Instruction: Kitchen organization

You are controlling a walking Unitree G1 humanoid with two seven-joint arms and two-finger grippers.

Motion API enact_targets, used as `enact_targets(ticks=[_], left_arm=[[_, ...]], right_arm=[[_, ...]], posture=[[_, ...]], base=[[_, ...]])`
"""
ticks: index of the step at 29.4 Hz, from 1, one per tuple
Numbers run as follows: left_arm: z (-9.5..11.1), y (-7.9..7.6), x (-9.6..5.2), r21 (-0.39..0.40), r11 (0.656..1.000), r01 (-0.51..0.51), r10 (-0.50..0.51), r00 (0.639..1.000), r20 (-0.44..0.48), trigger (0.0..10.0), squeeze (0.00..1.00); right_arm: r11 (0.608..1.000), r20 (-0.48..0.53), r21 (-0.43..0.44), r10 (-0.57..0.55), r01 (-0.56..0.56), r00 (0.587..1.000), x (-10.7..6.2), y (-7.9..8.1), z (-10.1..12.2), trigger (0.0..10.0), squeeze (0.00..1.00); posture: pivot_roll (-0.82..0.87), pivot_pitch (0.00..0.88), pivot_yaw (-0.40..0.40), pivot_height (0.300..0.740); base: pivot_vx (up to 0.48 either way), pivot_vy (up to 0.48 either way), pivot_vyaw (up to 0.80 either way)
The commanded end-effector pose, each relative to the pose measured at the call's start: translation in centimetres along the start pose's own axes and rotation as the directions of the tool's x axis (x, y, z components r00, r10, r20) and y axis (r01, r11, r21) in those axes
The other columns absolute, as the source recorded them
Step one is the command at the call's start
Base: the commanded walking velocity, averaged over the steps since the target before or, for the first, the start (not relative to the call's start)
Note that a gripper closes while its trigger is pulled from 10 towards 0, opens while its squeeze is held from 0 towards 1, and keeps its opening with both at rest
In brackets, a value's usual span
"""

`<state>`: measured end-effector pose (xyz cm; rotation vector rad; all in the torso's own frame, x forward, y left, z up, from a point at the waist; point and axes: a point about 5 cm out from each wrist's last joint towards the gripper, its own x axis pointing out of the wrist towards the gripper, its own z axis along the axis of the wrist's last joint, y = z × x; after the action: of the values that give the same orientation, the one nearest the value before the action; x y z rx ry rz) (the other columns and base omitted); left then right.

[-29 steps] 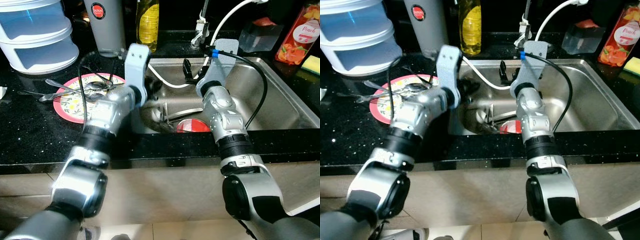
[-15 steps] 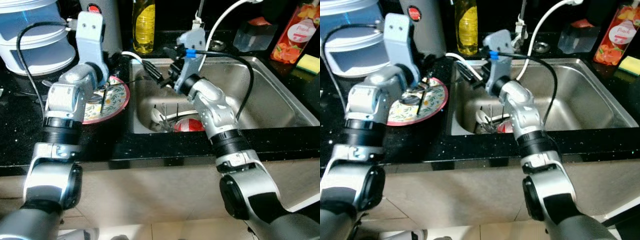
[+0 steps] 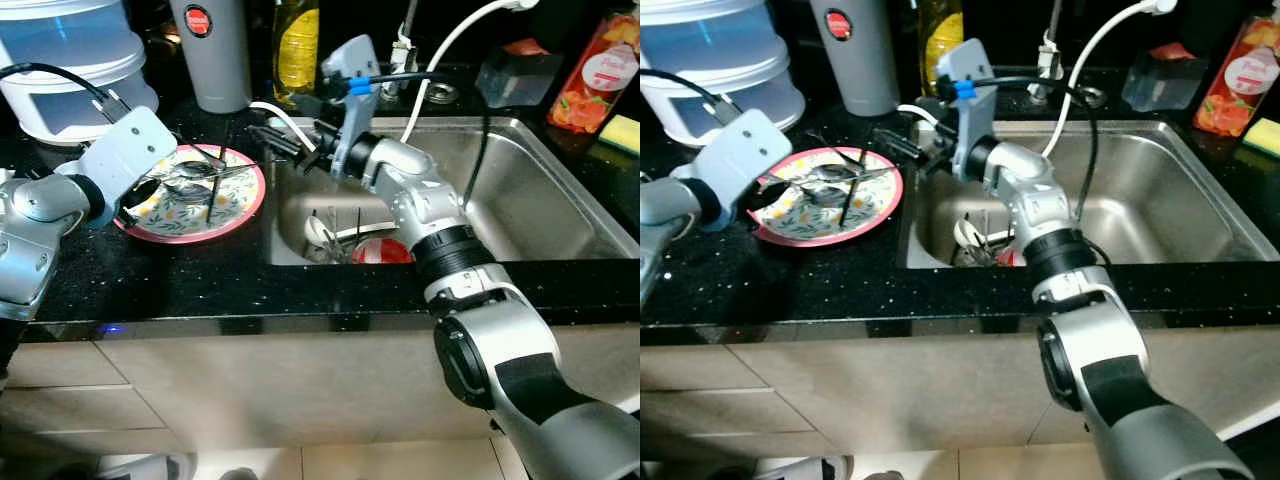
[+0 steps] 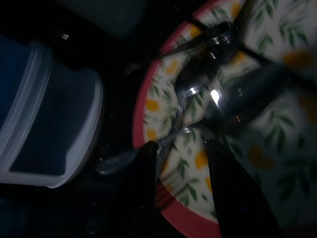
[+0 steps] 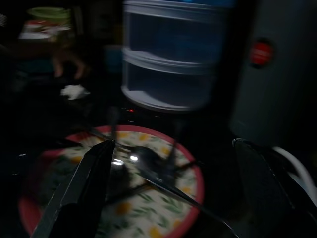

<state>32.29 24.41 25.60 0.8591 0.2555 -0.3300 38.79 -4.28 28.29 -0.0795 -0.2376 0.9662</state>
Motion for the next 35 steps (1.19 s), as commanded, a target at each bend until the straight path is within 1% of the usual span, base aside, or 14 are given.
enact_targets(ticks=[1, 3, 5, 6, 10, 11, 17, 20, 22, 27, 28, 31, 34, 35], left_arm=[[-1.0, 0.8, -0.1, 0.071, 0.997, 0.032, -0.027, 0.997, -0.070, 10.0, 0.00], [-1.5, 0.9, -0.1, 0.093, 0.994, 0.057, -0.049, 0.995, -0.090, 10.0, 0.00], [-2.4, 0.8, 0.2, 0.131, 0.985, 0.114, -0.097, 0.987, -0.127, 10.0, 0.00], [-2.4, 0.8, 0.2, 0.131, 0.985, 0.114, -0.097, 0.987, -0.127, 10.0, 0.00], [-3.3, 1.6, 1.3, 0.180, 0.975, 0.130, -0.096, 0.978, -0.186, 10.0, 0.00], [-3.2, 1.7, 1.9, 0.202, 0.969, 0.143, -0.104, 0.976, -0.192, 10.0, 0.00], [-3.0, 1.3, 3.2, 0.217, 0.963, 0.160, -0.121, 0.976, -0.180, 10.0, 0.00], [-2.5, 0.9, 4.5, 0.265, 0.952, 0.156, -0.115, 0.980, -0.164, 10.0, 0.00], [-2.0, 0.6, 5.3, 0.320, 0.936, 0.145, -0.105, 0.984, -0.141, 10.0, 0.00], [-1.5, 0.4, 6.2, 0.370, 0.920, 0.134, -0.097, 0.988, -0.116, 10.0, 0.00], [-1.2, 0.2, 6.8, 0.403, 0.906, 0.130, -0.095, 0.990, -0.106, 10.0, 0.00], [-0.9, -0.1, 7.3, 0.420, 0.897, 0.136, -0.104, 0.990, -0.099, 10.0, 0.00], [-0.9, -0.6, 7.9, 0.461, 0.873, 0.157, -0.115, 0.986, -0.118, 10.0, 0.00], [-1.0, -0.8, 8.1, 0.474, 0.865, 0.166, -0.120, 0.985, -0.126, 6.9, 0.00]], right_arm=[[0.998, -0.046, -0.035, 0.042, -0.044, 0.998, 0.5, 0.5, -0.6, 10.0, 0.00], [0.998, -0.061, -0.040, 0.055, -0.057, 0.997, 0.6, 0.7, -0.9, 10.0, 0.00], [0.997, -0.077, -0.035, 0.073, -0.076, 0.994, 0.8, 1.0, -1.2, 10.0, 0.00], [0.997, -0.077, -0.035, 0.073, -0.076, 0.994, 0.8, 1.0, -1.2, 10.0, 0.00], [0.994, -0.083, -0.034, 0.099, -0.102, 0.992, 1.3, 1.4, -0.9, 10.0, 0.00], [0.993, -0.086, -0.034, 0.109, -0.112, 0.990, 1.4, 1.4, -0.7, 10.0, 0.00], [0.996, -0.109, 0.018, 0.083, -0.082, 0.991, 1.7, 1.3, -0.8, 10.0, 0.00], [0.998, -0.127, 0.038, 0.046, -0.041, 0.991, 2.0, 1.2, -1.1, 10.0, 0.00], [0.999, -0.124, 0.050, 0.022, -0.016, 0.992, 2.2, 1.1, -1.0, 10.0, 0.00], [0.998, -0.115, 0.067, -0.002, 0.010, 0.993, 2.4, 1.0, -0.8, 10.0, 0.00], [0.996, -0.116, 0.084, -0.015, 0.025, 0.993, 2.4, 1.0, -0.8, 10.0, 0.00], [0.994, -0.126, 0.099, -0.028, 0.041, 0.992, 2.5, 0.9, -1.0, 10.0, 0.00], [0.990, -0.148, 0.117, -0.065, 0.083, 0.987, 2.5, 0.8, -1.4, 10.0, 0.00], [0.987, -0.151, 0.122, -0.082, 0.101, 0.985, 2.5, 0.7, -1.4, 10.0, 0.00]], posture=[[0.29, 0.000, -0.027, 0.740], [0.29, 0.000, -0.028, 0.740], [0.29, 0.000, -0.030, 0.740], [0.29, 0.000, -0.030, 0.740], [0.28, 0.001, -0.024, 0.740], [0.27, 0.027, -0.020, 0.740], [0.25, 0.066, -0.016, 0.740], [0.24, 0.108, -0.007, 0.740], [0.23, 0.127, -0.001, 0.740], [0.21, 0.152, 0.016, 0.740], [0.21, 0.170, 0.026, 0.740], [0.20, 0.178, 0.033, 0.740], [0.20, 0.196, 0.047, 0.740], [0.20, 0.201, 0.051, 0.740]], base=[[0.000, 0.000, 0.00], [0.000, 0.000, 0.00], [0.000, 0.000, 0.00], [0.000, 0.000, 0.00], [0.000, 0.000, 0.00], [0.000, 0.000, 0.00], [0.000, 0.000, 0.00], [0.000, 0.000, 0.00], [0.000, 0.000, 0.00], [0.000, 0.000, 0.00], [0.000, 0.000, 0.00], [0.000, 0.000, 0.00], [0.000, 0.000, 0.00], [0.000, 0.000, 0.00]])
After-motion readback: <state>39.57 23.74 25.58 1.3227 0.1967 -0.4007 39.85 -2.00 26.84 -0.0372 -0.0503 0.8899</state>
